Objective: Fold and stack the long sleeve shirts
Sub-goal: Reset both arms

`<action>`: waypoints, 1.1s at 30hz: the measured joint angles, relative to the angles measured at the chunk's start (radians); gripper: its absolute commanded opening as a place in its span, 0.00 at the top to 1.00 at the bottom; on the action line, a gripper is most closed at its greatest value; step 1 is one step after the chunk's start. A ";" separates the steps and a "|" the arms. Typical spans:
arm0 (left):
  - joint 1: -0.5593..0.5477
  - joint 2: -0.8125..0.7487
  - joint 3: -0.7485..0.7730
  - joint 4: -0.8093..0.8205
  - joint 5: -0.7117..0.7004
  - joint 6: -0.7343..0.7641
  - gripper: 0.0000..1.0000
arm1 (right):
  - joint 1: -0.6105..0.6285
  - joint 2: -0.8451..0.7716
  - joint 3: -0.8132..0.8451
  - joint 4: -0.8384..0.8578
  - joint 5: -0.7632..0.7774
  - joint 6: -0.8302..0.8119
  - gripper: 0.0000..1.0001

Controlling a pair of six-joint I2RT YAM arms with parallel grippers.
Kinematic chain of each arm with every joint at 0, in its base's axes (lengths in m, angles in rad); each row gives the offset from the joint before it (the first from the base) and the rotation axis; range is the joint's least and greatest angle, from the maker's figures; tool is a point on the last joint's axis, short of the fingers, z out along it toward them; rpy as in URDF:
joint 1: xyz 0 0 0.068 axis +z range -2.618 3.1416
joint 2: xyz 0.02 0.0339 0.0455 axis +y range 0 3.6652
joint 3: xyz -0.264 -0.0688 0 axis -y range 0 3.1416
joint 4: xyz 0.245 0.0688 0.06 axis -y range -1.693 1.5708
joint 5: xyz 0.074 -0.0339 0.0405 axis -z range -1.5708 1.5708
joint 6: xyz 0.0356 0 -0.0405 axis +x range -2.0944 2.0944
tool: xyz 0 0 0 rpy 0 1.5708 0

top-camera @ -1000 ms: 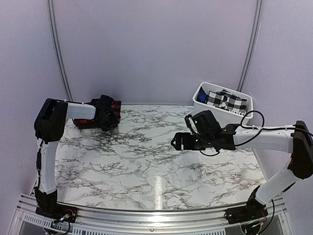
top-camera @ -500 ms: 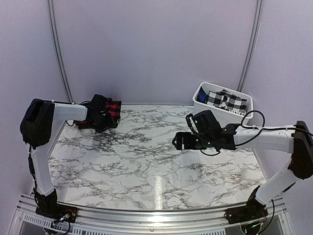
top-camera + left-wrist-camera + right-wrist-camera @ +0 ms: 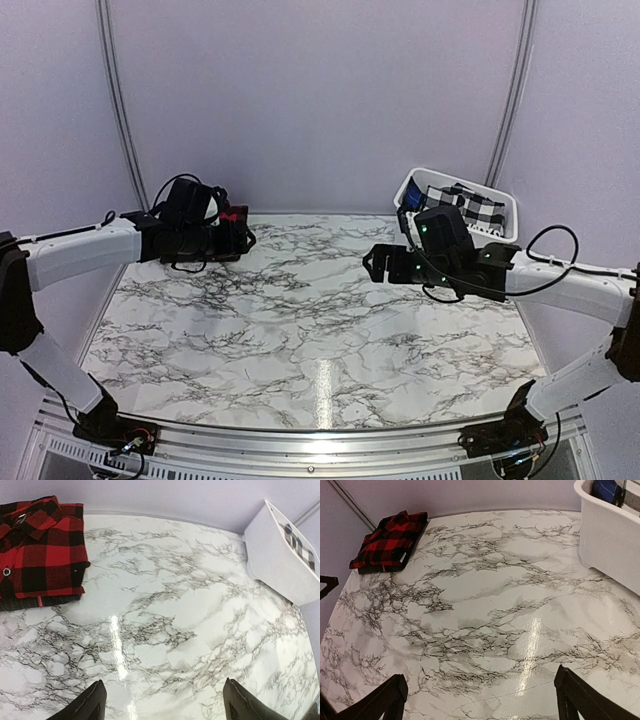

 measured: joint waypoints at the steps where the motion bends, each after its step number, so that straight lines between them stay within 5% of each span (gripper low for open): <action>1: -0.016 -0.016 -0.014 0.000 0.000 0.008 0.16 | 0.000 -0.011 0.000 0.001 0.007 -0.002 0.01; 16: -0.114 -0.233 -0.133 0.078 0.001 0.085 0.01 | 0.000 -0.187 0.000 0.034 0.094 -0.029 0.02; 33: -0.114 -0.253 -0.136 0.102 -0.010 0.088 0.01 | 0.000 -0.203 0.000 0.041 0.120 -0.055 0.01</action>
